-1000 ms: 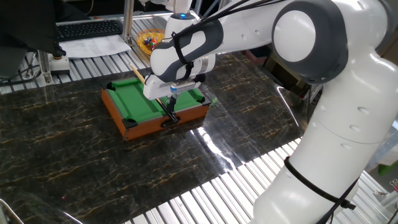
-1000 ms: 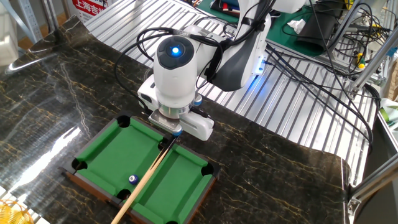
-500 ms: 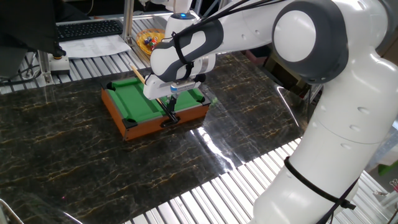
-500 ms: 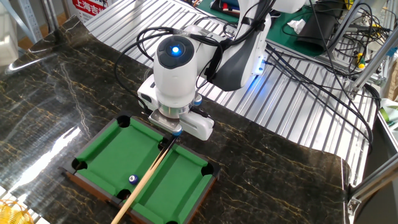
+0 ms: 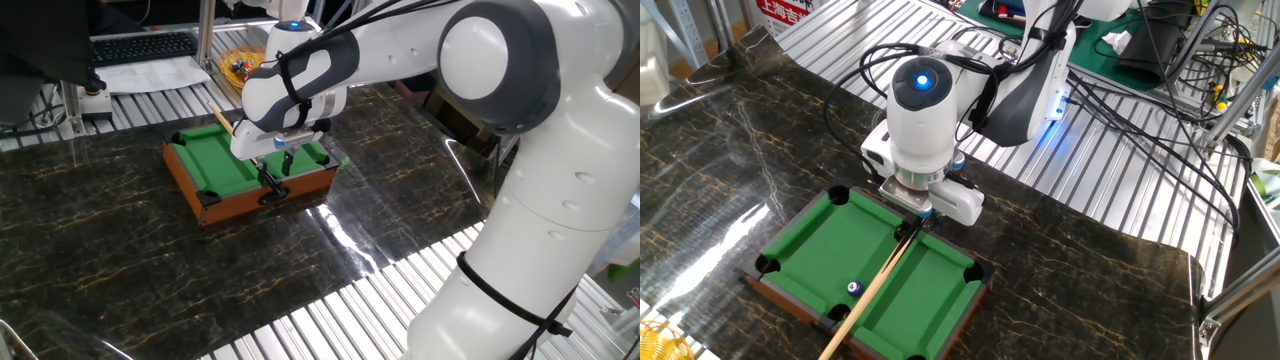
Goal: Hit the pool ball
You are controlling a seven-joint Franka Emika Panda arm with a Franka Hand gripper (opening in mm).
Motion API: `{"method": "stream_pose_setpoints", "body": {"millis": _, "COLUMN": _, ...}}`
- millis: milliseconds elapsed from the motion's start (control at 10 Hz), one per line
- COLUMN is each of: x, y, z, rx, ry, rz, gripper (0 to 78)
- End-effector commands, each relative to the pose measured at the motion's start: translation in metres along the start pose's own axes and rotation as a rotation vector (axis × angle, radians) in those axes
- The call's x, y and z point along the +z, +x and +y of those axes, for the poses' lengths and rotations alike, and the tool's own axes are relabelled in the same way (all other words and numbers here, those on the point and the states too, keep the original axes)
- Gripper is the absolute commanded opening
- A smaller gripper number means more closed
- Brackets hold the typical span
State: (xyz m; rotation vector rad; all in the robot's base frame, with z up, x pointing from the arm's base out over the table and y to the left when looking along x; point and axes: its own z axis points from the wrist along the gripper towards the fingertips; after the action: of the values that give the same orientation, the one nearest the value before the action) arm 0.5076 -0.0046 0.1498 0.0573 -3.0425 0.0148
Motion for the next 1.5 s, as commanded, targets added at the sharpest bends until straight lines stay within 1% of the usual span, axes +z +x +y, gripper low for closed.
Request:
{"method": "stream_pose_setpoints", "body": {"millis": 100, "x": -0.001, "y": -0.001, "z": 0.000, "rx": -0.001, "ry": 0.001, "rz": -0.005, "gripper": 77.4}}
{"method": "stream_pose_setpoints", "body": {"millis": 500, "x": -0.001, "y": -0.001, "z": 0.000, "rx": -0.001, "ry": 0.001, "rz": -0.005, "gripper": 77.4}}
{"method": "stream_pose_setpoints", "body": {"millis": 600, "x": 0.003, "y": 0.003, "z": -0.002, "rx": 0.022, "ry": 0.019, "rz": 0.004, "gripper": 77.4}}
{"method": "stream_pose_setpoints", "body": {"millis": 1000, "x": 0.007, "y": 0.007, "z": -0.002, "rx": 0.023, "ry": 0.026, "rz": 0.012, "gripper": 77.4}}
{"method": "stream_pose_setpoints", "body": {"millis": 1300, "x": 0.012, "y": 0.011, "z": -0.001, "rx": 0.024, "ry": 0.028, "rz": 0.028, "gripper": 77.4}}
{"method": "stream_pose_setpoints", "body": {"millis": 1500, "x": 0.017, "y": 0.015, "z": 0.000, "rx": 0.020, "ry": 0.027, "rz": 0.028, "gripper": 77.4}}
